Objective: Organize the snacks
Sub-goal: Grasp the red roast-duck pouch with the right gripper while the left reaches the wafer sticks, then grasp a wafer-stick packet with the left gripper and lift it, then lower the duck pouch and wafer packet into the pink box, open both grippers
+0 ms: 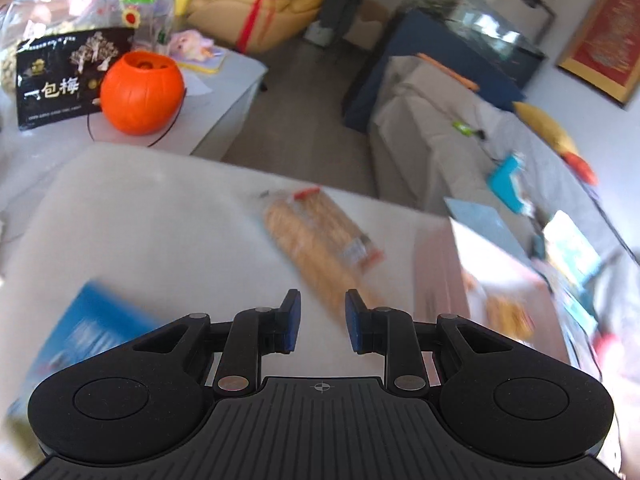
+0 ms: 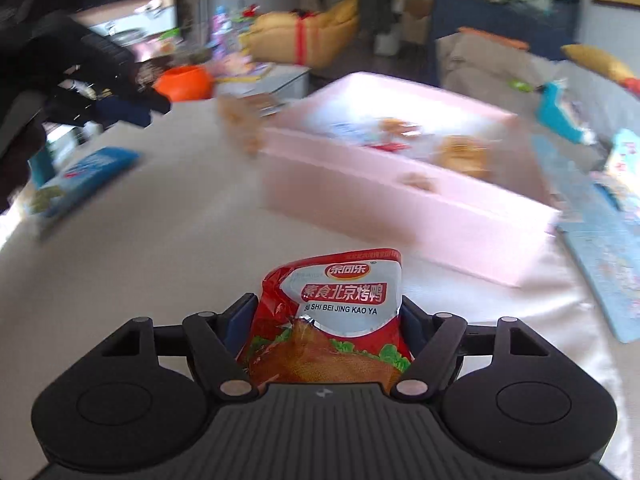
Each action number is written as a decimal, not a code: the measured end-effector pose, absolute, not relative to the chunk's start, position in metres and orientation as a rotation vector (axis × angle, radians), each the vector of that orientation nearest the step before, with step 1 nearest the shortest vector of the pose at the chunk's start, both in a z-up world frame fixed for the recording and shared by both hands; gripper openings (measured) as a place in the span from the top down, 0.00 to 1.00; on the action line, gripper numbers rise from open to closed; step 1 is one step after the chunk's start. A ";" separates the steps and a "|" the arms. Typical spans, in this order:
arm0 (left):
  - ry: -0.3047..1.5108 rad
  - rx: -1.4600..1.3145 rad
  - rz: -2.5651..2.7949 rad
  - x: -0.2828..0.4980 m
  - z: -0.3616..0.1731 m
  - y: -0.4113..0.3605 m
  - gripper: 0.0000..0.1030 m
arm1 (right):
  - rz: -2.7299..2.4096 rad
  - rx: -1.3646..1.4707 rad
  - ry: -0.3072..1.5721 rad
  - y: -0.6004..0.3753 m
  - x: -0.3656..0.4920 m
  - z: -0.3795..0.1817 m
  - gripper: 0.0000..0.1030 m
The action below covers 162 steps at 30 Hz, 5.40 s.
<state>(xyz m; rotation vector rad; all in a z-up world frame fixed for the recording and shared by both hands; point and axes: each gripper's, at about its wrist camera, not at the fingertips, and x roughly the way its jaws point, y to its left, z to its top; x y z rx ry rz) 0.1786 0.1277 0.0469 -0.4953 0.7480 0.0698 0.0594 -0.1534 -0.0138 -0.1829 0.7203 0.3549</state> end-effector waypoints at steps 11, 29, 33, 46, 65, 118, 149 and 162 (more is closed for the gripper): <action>0.813 -0.375 0.224 0.265 0.020 0.111 0.49 | 0.323 -0.093 0.717 -0.171 0.065 -0.021 0.17; 0.857 -0.183 -0.060 0.140 0.019 0.097 0.53 | 0.317 -0.075 0.720 -0.177 0.060 -0.021 0.13; 0.874 -0.149 -0.138 0.103 0.019 0.083 0.53 | 0.317 -0.085 0.723 -0.175 0.061 -0.021 0.12; 0.854 -0.098 -0.211 0.074 0.008 0.044 0.50 | 0.349 -0.102 0.756 -0.171 0.069 -0.023 0.00; 0.763 -0.153 -0.207 0.036 0.000 0.044 0.60 | 0.423 0.013 0.787 -0.202 0.056 -0.015 0.00; 0.663 -0.245 -0.215 0.020 -0.011 0.053 0.59 | 0.357 -0.116 0.765 -0.160 0.050 -0.017 0.22; 0.516 -0.121 -0.379 0.088 0.149 0.007 0.69 | 0.246 -0.058 0.548 -0.236 0.020 0.053 0.39; 0.744 -0.230 -0.415 0.168 0.092 0.008 0.68 | 0.234 -0.061 0.561 -0.240 0.030 0.053 0.39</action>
